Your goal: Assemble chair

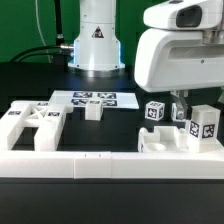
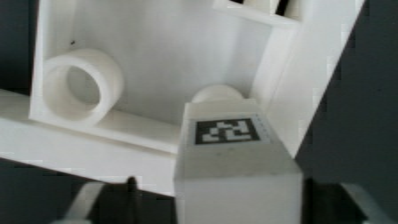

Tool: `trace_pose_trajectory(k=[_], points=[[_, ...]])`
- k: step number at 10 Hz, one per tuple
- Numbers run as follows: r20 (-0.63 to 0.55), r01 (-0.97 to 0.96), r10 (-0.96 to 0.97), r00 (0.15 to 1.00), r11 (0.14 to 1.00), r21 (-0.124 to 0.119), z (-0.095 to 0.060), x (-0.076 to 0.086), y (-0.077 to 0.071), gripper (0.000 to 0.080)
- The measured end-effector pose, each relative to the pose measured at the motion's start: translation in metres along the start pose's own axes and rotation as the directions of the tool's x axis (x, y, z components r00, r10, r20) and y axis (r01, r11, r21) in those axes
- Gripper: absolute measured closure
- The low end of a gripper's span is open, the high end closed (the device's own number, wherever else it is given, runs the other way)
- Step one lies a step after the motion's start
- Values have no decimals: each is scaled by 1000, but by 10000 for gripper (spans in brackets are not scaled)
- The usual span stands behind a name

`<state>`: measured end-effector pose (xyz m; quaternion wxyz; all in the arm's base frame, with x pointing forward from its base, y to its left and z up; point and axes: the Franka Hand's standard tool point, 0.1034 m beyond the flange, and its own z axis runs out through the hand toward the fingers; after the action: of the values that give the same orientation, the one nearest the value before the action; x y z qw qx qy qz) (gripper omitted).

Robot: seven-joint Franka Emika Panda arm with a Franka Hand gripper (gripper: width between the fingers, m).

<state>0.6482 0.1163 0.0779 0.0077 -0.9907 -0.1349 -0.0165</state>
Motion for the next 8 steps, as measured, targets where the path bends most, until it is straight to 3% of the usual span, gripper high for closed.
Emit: trace_pose_trajectory(k=[1, 4, 6, 8], points=[[0, -1, 1, 1000, 1000, 0, 0, 0, 0, 515], [-1, -109, 109, 994, 994, 8, 0, 0, -1, 512], [4, -358, 358, 934, 933, 24, 0, 0, 0, 512], [12, -576, 576, 817, 817, 35, 0, 0, 0, 512]])
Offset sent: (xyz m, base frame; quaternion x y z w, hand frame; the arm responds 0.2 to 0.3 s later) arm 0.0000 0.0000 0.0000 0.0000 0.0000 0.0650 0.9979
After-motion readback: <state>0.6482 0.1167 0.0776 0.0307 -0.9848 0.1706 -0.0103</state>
